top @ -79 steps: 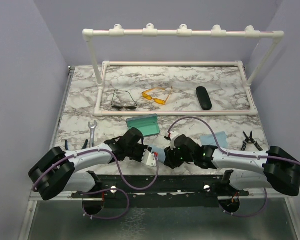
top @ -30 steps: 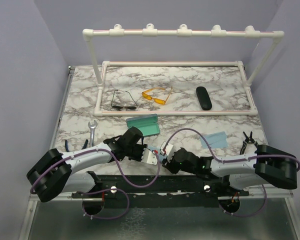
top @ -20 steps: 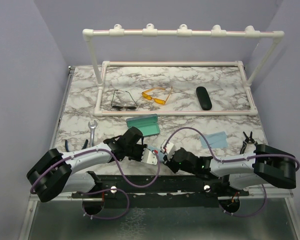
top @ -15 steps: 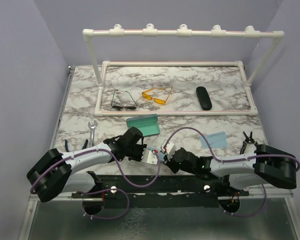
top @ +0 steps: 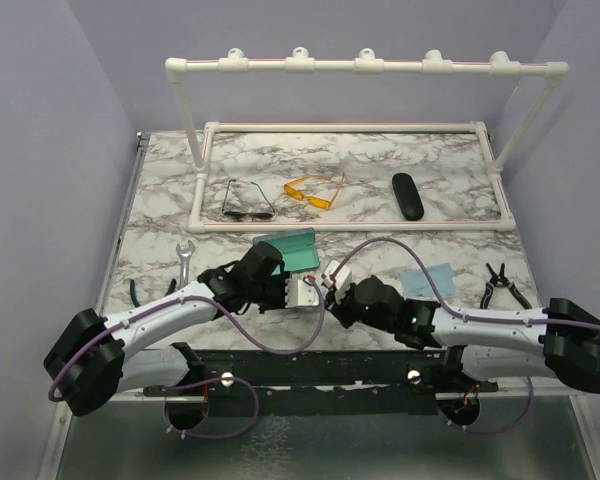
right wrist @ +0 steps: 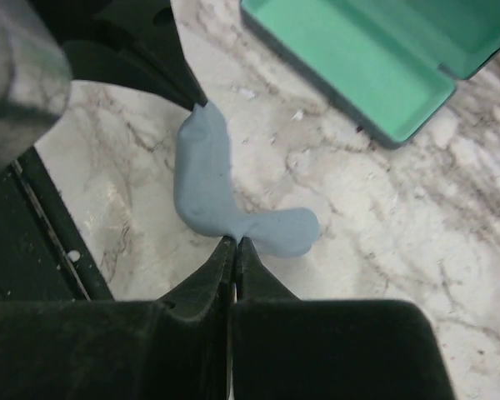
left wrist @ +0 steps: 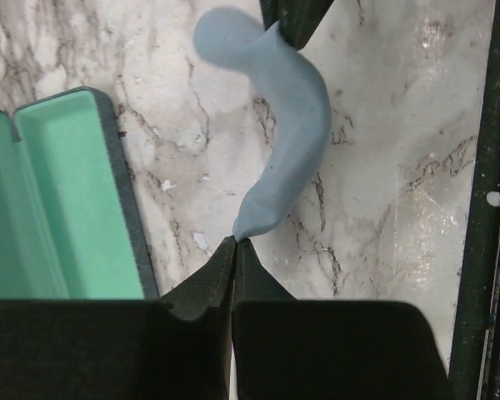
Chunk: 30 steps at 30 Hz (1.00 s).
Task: Organize the sunglasses
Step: Pick up the glasses cleaning cloth from the center of the board, then place the glasses cleaning cloth in the sunglasses case.
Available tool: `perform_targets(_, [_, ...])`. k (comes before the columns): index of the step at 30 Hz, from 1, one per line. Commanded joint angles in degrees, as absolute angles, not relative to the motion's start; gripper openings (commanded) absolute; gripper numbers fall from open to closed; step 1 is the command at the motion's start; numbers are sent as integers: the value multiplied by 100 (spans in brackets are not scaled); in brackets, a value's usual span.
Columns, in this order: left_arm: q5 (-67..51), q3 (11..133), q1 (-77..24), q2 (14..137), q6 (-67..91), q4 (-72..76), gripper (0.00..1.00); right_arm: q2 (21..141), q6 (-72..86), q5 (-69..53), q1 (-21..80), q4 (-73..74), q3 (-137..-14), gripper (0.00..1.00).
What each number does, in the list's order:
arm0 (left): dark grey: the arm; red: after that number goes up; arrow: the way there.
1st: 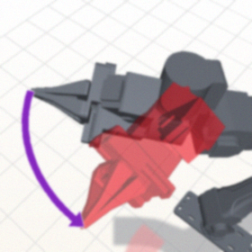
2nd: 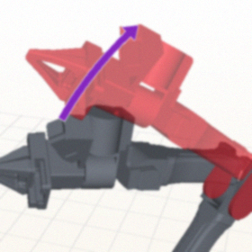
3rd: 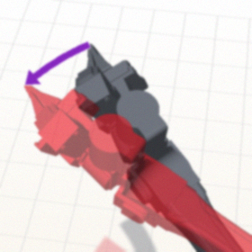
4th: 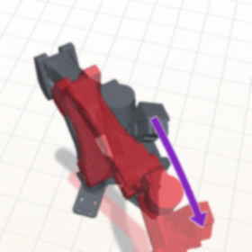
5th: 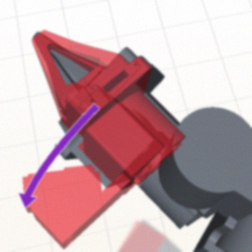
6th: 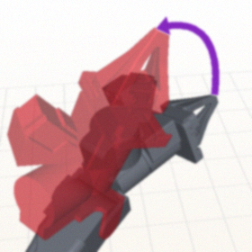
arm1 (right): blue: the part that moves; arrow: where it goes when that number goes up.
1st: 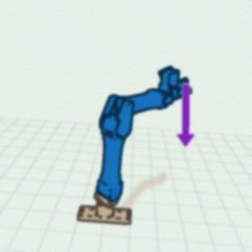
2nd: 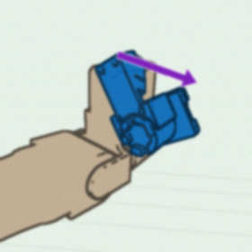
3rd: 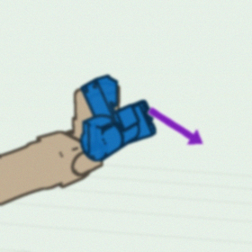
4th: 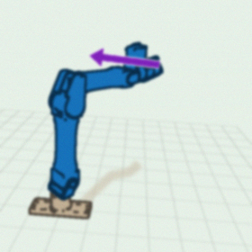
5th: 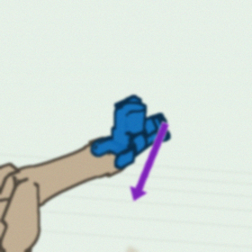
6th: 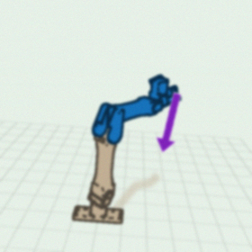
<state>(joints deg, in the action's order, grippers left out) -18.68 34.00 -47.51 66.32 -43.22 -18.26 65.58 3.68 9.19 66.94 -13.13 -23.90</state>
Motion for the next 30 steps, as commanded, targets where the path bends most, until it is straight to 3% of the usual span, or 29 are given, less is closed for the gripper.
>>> perform_targets(1, [-1648, 3861, -4608, 6469, -3798, -2160, 0, 6511, -183, 404, 6184, -1106, -2708, 1])
perform_targets(8, [-1352, 4146, -4031, 6466, -3816, -2484, 0, 6937, -747, -498, 5245, -1326, -3173, 1])
perform_targets(30, [-683, 3798, -3188, 6859, -4728, -1193, 0, 9235, -1642, -1379, 4201, -2401, -4481, 1])
